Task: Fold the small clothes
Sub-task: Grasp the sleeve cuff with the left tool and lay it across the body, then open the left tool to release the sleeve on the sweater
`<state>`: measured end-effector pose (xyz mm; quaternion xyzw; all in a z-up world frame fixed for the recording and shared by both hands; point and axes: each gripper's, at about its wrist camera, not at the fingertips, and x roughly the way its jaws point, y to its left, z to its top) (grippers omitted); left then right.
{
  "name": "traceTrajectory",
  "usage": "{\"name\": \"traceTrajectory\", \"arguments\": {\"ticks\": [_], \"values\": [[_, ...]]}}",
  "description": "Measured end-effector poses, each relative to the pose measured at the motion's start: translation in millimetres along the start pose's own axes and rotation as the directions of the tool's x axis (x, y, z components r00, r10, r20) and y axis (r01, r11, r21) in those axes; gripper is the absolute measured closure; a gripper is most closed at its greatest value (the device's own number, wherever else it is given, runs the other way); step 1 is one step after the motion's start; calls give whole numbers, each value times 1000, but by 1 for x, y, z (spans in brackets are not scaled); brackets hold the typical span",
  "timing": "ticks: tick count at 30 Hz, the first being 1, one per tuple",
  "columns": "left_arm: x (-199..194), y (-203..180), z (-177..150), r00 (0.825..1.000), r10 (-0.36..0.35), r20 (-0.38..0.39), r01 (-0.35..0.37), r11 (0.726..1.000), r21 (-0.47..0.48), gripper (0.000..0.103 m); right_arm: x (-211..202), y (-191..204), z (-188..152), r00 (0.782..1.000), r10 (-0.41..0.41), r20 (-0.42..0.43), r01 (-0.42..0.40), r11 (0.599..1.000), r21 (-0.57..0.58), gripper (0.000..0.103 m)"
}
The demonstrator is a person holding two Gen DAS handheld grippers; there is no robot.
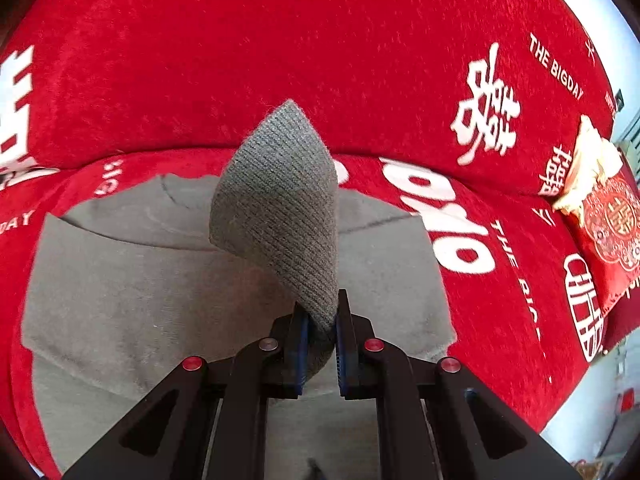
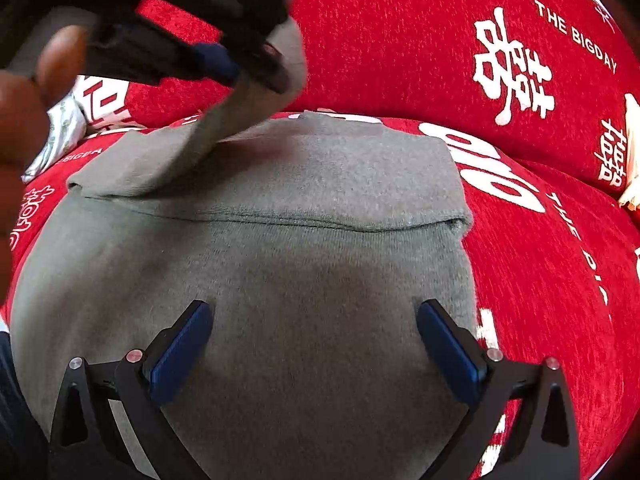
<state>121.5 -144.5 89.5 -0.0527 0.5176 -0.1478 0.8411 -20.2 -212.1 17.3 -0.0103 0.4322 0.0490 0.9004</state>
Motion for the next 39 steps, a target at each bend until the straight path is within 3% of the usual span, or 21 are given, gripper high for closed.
{"name": "traceTrajectory", "arguments": {"ticks": [16,18,19,20,22,25,27,31,33,35,39], "values": [[49,-21,-5,995,-52,-81,56,997,52,89,-1,2,-4,1000,-12,28,12,1000,-1,0],[56,-17,-7,991,-71,-110,77,996,50,70,-1,2,-4,999,-14,30,14,1000,-1,0],[59,-15,-8,990,-76,-117,81,996,40,44,-1,2,-4,999,-15,31,15,1000,-1,0],[59,-12,-9,992,-68,-104,71,997,27,27,-1,3,-4,999,-17,32,17,1000,-2,0],[56,-8,-9,996,-53,-78,55,998,19,26,-2,3,-5,999,-19,36,20,1000,-3,0],[51,1,-8,990,-105,-94,105,994,-7,26,-2,2,-5,999,-14,37,14,1000,1,0],[38,12,-9,992,-113,-62,113,994,-12,26,-2,1,-4,999,-9,35,8,1000,1,0],[5,51,-15,999,-20,28,20,1000,-2,26,-14,-7,5,1000,22,23,-22,1000,12,0],[-5,76,-18,996,70,63,-68,997,-22,26,-32,-16,17,992,31,120,-38,997,60,0],[-8,103,-19,989,138,55,-133,988,-79,26,-39,-22,40,984,35,173,-52,994,96,0],[-2,135,-24,981,192,20,-187,971,-146,26,-11,-9,93,988,97,121,-109,989,102,0]]}}
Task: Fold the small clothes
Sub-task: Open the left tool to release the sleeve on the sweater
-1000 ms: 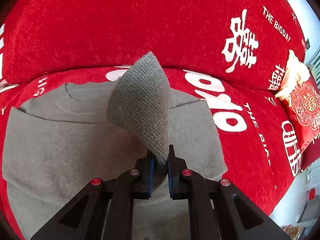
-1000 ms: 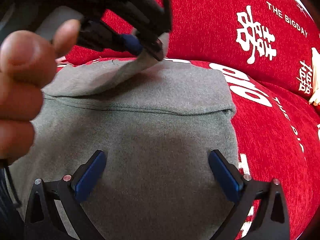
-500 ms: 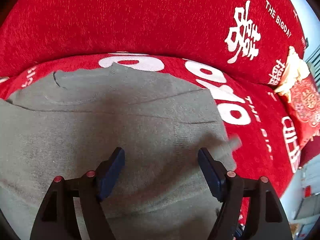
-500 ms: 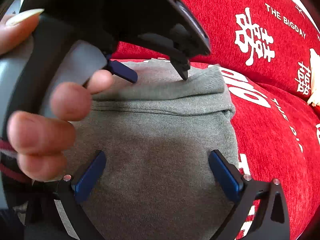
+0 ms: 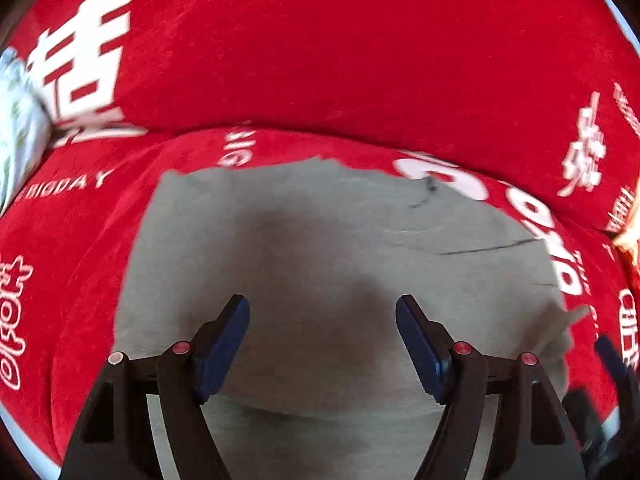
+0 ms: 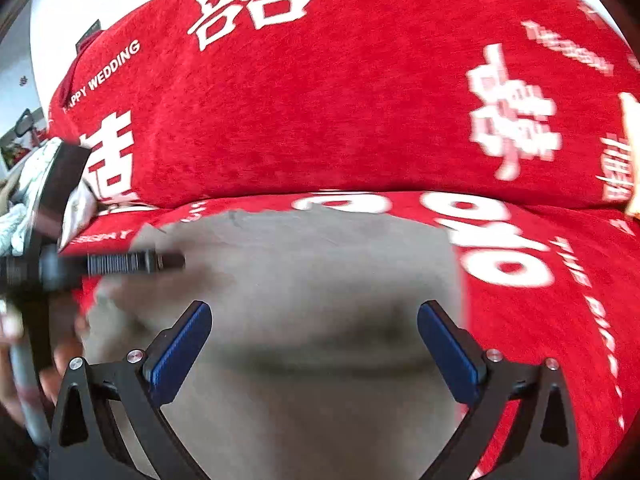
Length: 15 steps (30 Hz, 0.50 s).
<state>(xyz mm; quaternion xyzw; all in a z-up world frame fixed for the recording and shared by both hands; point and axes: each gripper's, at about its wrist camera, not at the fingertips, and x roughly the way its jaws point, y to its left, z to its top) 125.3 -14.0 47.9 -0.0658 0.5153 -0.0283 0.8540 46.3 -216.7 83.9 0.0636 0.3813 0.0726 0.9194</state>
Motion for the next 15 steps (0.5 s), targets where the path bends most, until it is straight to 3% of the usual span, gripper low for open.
{"name": "traceTrajectory", "arguments": {"ticks": [3,6,8,11,13,15], "values": [[8,9,-7,999,53,-2,-53,998,22,26,42,8,9,991,69,-114,-69,998,10,0],[15,29,-20,997,73,-13,-73,997,28,26,71,-10,-11,974,7,-224,3,999,41,1],[13,45,-30,998,67,13,-67,997,42,26,54,-13,-23,988,-22,-152,21,1000,-7,1],[8,59,-32,1000,27,12,-28,999,33,26,41,-20,-27,979,-140,-147,135,990,-45,1],[1,58,-24,1000,7,29,-7,1000,-3,26,34,-18,-24,973,-183,-139,180,983,-39,1],[-2,50,-18,999,-23,44,23,1000,-6,26,35,-11,-14,975,-175,-134,174,985,-21,1]]}}
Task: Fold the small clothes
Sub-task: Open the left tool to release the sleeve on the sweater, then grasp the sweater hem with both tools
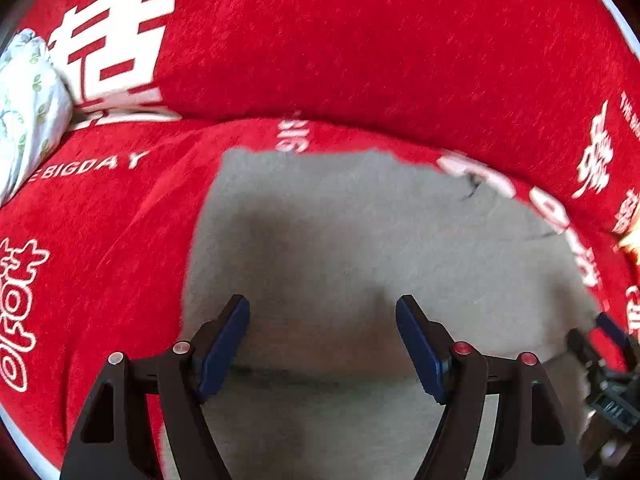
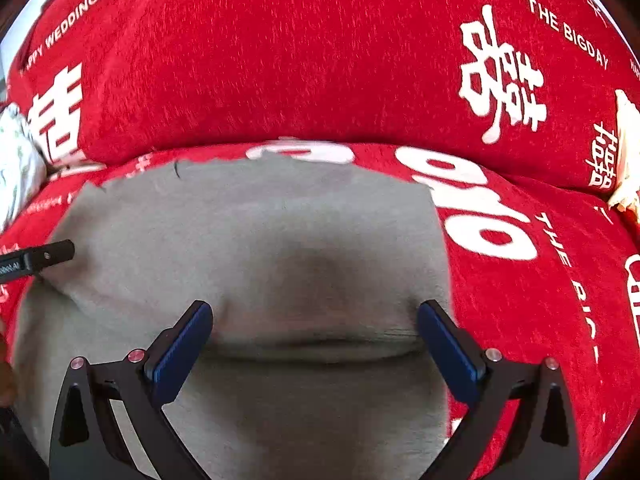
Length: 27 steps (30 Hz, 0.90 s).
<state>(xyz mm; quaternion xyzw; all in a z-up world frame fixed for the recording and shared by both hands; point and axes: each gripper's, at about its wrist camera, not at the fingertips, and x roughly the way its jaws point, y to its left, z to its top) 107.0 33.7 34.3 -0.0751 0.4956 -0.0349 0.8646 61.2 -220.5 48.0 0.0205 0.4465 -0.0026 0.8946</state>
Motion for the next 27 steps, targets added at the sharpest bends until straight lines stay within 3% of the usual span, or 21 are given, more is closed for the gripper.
{"name": "traceTrajectory", "arguments": {"ticks": [3,5,7,8,10,11,14,15,16,17,18,20,23,27], "values": [[17,-18,0,998,1,-56,2,999,54,26,13,21,10,996,69,-52,-70,997,-18,1],[26,-24,-5,995,86,-46,-80,989,121,26,35,31,6,991,27,-134,-33,998,-49,1],[16,-30,-13,993,112,-23,-107,981,164,26,30,35,2,995,-23,-99,18,998,-58,1],[7,-30,-18,996,84,-12,-81,983,166,26,23,36,-1,996,-29,-90,25,998,-49,1],[-8,-31,-31,999,32,18,-35,982,184,26,5,39,-9,999,10,-36,-11,999,-40,1],[-10,-32,-36,999,39,25,-43,979,197,26,-2,43,-18,999,28,-21,-29,999,-45,1],[-11,-33,-62,998,55,12,-56,971,231,26,1,58,-49,994,41,-99,-50,994,-98,1],[-9,-30,-73,998,55,-6,-53,971,232,26,0,63,-60,996,24,-83,-34,992,-118,1],[-15,-27,-84,998,53,37,-61,972,229,21,-12,65,-73,1000,7,14,-5,992,-128,1],[-19,-25,-91,996,65,55,-76,969,234,10,-15,65,-79,1000,6,9,-5,992,-129,1],[-23,-23,-101,995,73,62,-86,968,236,8,-20,63,-85,1000,13,15,-12,994,-113,1],[-34,-14,-119,995,42,87,-60,972,226,7,-29,59,-98,999,28,24,-25,994,-103,1],[-51,-3,-150,992,38,123,-66,970,234,1,-45,57,-121,997,32,66,-22,989,-144,1],[-71,7,-184,988,28,154,-64,970,235,1,-73,50,-159,994,49,101,-32,986,-164,1]]}}
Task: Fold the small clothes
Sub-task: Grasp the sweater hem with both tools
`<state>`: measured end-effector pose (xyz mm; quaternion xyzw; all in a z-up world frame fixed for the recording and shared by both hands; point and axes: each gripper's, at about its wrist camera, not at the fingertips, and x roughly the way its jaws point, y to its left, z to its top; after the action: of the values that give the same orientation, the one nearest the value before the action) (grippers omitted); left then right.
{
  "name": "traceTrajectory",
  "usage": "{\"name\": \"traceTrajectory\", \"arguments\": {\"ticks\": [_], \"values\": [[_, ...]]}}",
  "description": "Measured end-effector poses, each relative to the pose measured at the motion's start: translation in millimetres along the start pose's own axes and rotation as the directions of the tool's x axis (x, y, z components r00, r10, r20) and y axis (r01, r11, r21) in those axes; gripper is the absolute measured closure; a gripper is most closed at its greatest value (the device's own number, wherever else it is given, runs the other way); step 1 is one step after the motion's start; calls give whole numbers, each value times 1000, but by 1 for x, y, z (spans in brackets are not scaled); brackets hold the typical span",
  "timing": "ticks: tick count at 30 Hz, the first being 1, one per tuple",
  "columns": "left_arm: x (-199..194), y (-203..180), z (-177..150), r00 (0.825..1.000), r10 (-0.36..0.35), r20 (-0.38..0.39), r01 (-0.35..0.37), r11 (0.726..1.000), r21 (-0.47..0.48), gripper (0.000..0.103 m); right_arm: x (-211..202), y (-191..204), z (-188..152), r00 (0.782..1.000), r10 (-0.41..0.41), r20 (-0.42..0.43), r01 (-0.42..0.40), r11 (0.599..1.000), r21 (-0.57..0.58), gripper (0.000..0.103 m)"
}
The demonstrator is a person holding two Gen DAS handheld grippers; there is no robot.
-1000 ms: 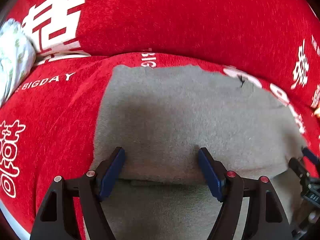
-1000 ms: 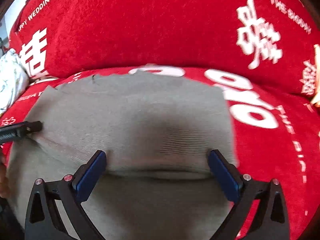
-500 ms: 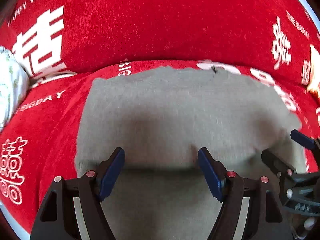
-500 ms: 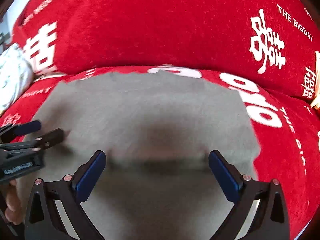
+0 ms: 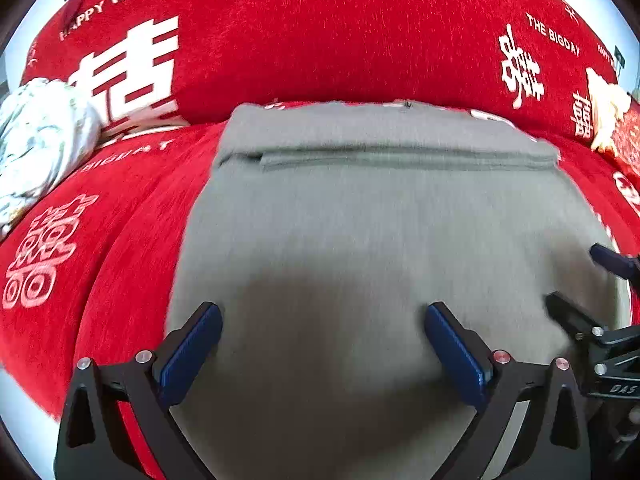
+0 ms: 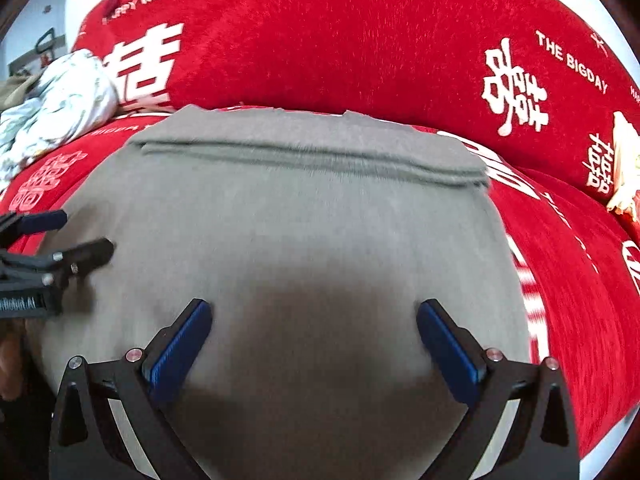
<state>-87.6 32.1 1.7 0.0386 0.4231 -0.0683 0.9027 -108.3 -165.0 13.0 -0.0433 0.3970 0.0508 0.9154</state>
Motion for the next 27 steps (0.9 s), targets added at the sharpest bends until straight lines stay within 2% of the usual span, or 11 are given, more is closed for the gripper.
{"name": "traceTrajectory", "arguments": {"ticks": [6,8,11,12,14,16,21,23,25,27], "values": [[-31,-14,-29,1000,15,-4,-15,999,52,1,-35,8,-48,1000,-13,-21,12,998,-69,1],[-46,-28,-32,1000,-25,13,24,997,76,1,-40,10,-48,999,-23,-47,21,998,-60,1],[-55,-50,-34,998,-32,47,26,991,134,1,-42,17,-40,998,-22,-50,21,999,-27,1],[-51,-56,-35,999,-21,37,15,988,157,2,-42,18,-42,999,-14,-41,12,1000,-27,1],[-29,-62,-42,995,99,-19,-93,974,204,0,-33,26,-44,998,-17,-60,13,998,-61,0],[-32,-50,-43,998,52,-32,-47,987,154,0,-35,30,-52,999,-39,-25,36,993,-112,0],[-39,-20,-54,988,69,-136,-57,994,90,0,-45,14,-69,993,-54,-107,43,994,-99,0],[-51,-5,-56,991,53,-126,-51,999,18,0,-53,0,-73,985,-104,-138,98,994,-50,0],[-57,10,-58,990,53,-133,-60,997,-54,0,-62,-18,-75,986,-91,-142,97,995,36,0],[-53,26,-63,984,22,-178,-45,990,-131,0,-62,-35,-78,982,-63,-178,88,987,138,0]]}}
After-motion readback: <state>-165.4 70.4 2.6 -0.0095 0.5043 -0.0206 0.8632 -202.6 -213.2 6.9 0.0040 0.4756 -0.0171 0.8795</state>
